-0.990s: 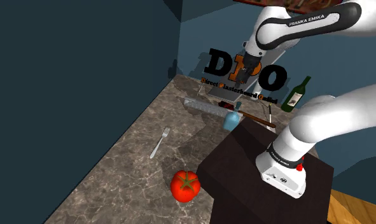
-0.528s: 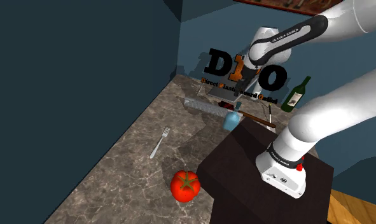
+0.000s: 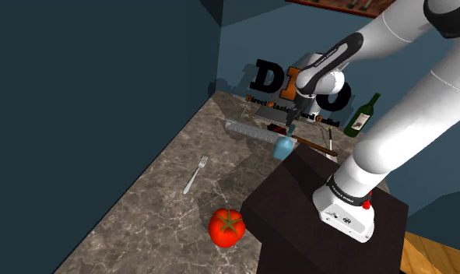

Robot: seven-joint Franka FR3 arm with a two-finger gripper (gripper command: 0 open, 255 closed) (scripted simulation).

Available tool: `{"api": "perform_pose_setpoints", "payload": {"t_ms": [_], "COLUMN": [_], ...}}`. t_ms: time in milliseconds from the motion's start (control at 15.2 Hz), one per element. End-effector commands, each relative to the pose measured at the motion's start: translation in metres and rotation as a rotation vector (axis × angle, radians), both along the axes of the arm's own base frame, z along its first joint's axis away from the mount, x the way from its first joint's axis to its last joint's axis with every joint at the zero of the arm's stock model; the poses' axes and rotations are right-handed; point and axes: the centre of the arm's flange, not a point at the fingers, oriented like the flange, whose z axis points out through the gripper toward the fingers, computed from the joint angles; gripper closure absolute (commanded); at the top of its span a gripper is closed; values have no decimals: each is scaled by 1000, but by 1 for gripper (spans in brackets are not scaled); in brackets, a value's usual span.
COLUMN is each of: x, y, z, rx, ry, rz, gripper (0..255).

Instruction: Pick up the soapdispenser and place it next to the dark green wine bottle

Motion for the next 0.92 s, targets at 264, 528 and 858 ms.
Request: {"api": "perform_pose_setpoints", "payload": {"t_ms": [264, 528, 858], "x": [0, 0, 0], "y": [0, 0, 0], "z": [-34, -37, -37], "rx": [-2, -2, -2], "ry": [-1, -1, -1], "rz": [-1, -1, -1], "gripper": [0, 0, 0]}}
